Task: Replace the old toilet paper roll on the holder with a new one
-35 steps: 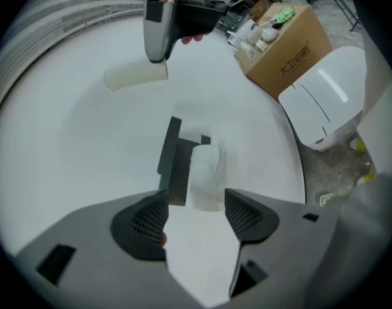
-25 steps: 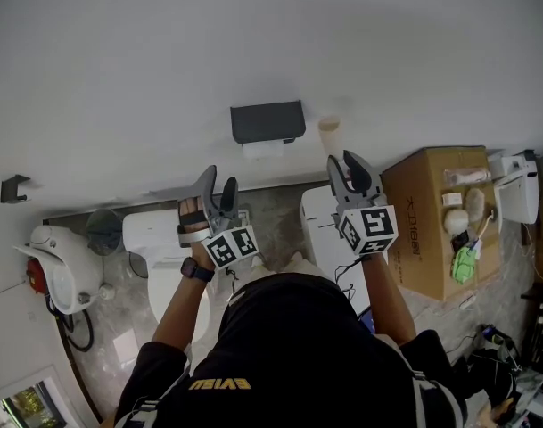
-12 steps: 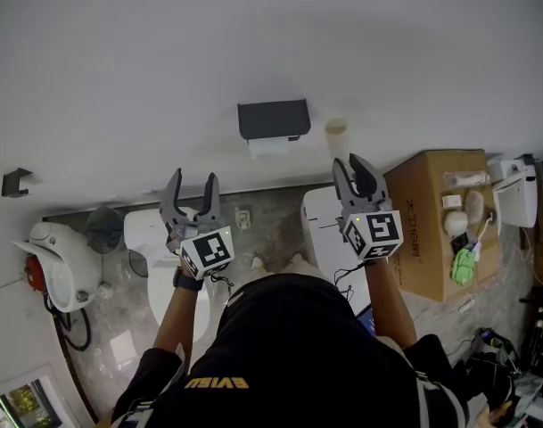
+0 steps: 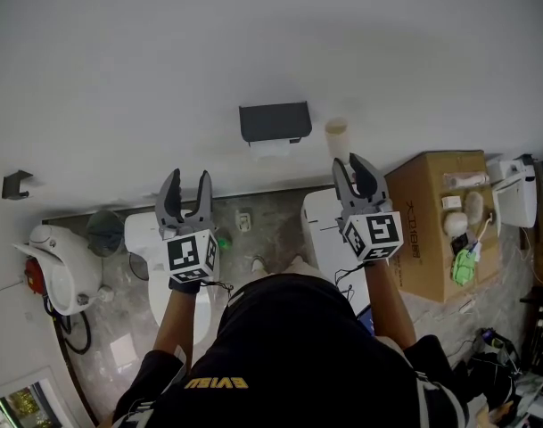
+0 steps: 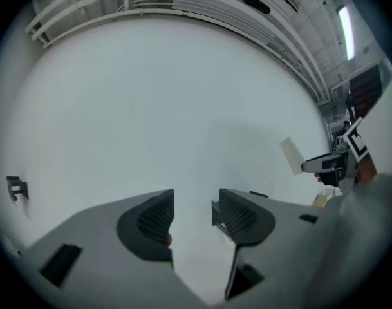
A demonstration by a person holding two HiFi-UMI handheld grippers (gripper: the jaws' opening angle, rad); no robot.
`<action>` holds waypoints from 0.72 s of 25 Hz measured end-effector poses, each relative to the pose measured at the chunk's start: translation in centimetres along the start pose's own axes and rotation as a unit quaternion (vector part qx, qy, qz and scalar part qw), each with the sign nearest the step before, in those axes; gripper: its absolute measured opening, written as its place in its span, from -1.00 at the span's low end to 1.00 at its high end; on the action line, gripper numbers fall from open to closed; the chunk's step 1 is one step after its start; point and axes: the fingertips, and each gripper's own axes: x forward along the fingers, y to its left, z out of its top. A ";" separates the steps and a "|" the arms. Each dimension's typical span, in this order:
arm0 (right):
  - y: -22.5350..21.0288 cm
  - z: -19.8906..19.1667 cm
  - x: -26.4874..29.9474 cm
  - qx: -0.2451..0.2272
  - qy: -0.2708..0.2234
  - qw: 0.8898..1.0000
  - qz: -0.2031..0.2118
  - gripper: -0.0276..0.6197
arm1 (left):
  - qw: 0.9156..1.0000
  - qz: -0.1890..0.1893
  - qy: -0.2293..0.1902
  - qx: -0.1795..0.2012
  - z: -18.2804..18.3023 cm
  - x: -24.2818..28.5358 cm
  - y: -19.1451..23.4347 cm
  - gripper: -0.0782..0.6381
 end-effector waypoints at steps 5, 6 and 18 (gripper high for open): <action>-0.1 0.2 -0.1 -0.003 -0.001 1.000 -0.001 -0.56 | 1.000 0.003 -0.018 0.005 0.8 -0.1 -0.1 -0.35; 0.0 0.2 -0.1 -0.003 -0.001 1.000 -0.001 -0.56 | 1.000 0.005 -0.020 0.004 0.9 -0.1 0.0 -0.40; 0.0 1.2 -0.3 0.000 -0.022 1.000 -0.005 -0.57 | 0.999 0.014 -0.034 -0.013 1.2 -0.4 1.1 -0.75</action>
